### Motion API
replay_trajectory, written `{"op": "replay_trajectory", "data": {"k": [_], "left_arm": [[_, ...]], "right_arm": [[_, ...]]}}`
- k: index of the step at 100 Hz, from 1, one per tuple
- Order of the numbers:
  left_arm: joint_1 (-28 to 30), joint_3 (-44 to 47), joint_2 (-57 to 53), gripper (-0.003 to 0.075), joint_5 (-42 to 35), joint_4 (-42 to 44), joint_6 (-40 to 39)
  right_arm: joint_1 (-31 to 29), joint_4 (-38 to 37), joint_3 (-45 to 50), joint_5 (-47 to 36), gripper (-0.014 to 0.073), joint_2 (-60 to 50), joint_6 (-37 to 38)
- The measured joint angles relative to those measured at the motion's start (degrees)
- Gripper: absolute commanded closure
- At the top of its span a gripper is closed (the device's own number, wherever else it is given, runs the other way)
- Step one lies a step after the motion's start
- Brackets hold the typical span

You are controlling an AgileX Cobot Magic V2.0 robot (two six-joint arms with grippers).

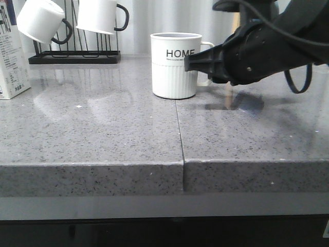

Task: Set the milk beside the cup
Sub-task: 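Carry the HOME mug toward the table centre with the right gripper, then release the mug and withdraw the right gripper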

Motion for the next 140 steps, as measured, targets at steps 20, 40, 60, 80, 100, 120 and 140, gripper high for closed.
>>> {"op": "replay_trajectory", "data": {"k": [20, 40, 60, 80, 100, 120, 140], "left_arm": [[0.00, 0.00, 0.00, 0.0741, 0.00, 0.00, 0.00], [0.00, 0.00, 0.00, 0.0741, 0.00, 0.00, 0.00], [0.00, 0.00, 0.00, 0.0741, 0.00, 0.00, 0.00], [0.00, 0.00, 0.00, 0.0741, 0.00, 0.00, 0.00], [0.00, 0.00, 0.00, 0.0741, 0.00, 0.00, 0.00], [0.00, 0.00, 0.00, 0.0741, 0.00, 0.00, 0.00], [0.00, 0.00, 0.00, 0.0741, 0.00, 0.00, 0.00]], "right_arm": [[0.00, 0.00, 4.08, 0.00, 0.0316, -6.43, 0.09], [-1.82, -1.12, 8.63, 4.15, 0.0316, -14.65, 0.09], [-7.64, -4.12, 13.39, 8.32, 0.0316, -24.94, 0.21], [-14.36, -11.12, 17.50, 14.92, 0.0316, -34.04, 5.28], [-20.52, -25.63, 19.69, 24.43, 0.0316, -41.72, 18.59], [-24.42, -40.53, 20.08, 31.82, 0.0317, -49.60, 31.22], [-27.30, -49.42, 21.17, 37.01, 0.0317, -57.99, 39.84]]}}
